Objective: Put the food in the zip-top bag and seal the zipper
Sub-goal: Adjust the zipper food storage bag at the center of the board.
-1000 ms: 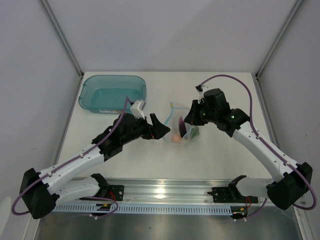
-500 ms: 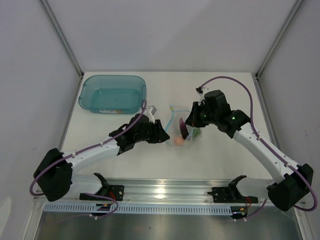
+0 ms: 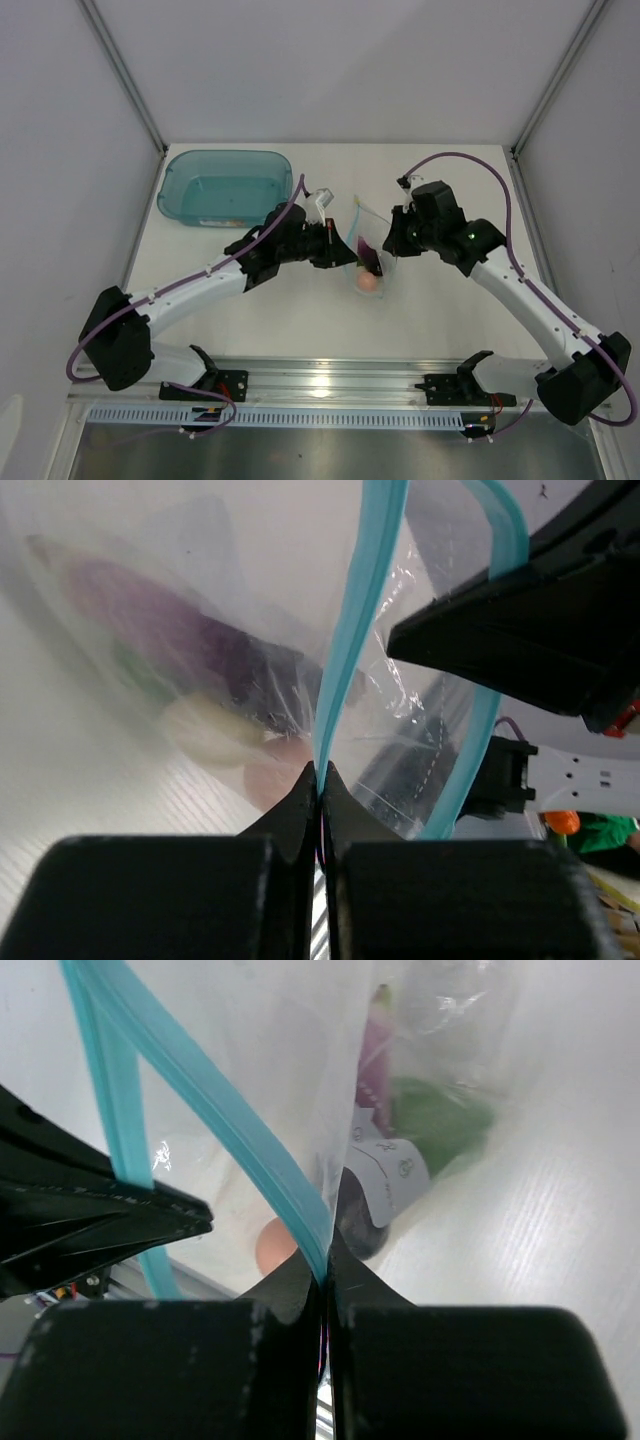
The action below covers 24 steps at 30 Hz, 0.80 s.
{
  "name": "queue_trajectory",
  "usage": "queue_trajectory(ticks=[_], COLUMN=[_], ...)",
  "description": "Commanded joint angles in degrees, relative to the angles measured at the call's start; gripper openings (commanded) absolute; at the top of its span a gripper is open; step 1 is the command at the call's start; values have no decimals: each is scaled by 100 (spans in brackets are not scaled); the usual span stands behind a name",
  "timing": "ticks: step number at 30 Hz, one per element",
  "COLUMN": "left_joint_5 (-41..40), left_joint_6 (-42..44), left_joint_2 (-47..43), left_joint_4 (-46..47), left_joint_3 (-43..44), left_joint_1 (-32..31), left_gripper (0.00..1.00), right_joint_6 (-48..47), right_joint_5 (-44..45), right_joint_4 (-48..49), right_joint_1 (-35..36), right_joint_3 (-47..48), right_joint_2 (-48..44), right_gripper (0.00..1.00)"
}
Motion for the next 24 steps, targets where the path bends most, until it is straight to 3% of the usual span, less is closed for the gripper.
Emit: queue_trajectory(ticks=[1,12,17,24], left_joint_5=[764,1689,1391,1267], left_joint_6=[19,-122,335,204], left_joint_2=[-394,-896,-791,-1194], left_joint_4=[187,-252,-1416,-1035], left_joint_3=[258,460,671,-348], left_joint_1=[19,19,46,46], left_gripper=[1,1,1,1], right_joint_6=[-232,93,199,375], right_joint_5=[313,409,163,-381], right_joint_4=[-343,-967,-669,-256], right_joint_1=[-13,919,972,1007], right_joint_3=[401,824,359,-213], right_joint_2=[-317,-705,-740,-608], right_gripper=[0,0,0,3])
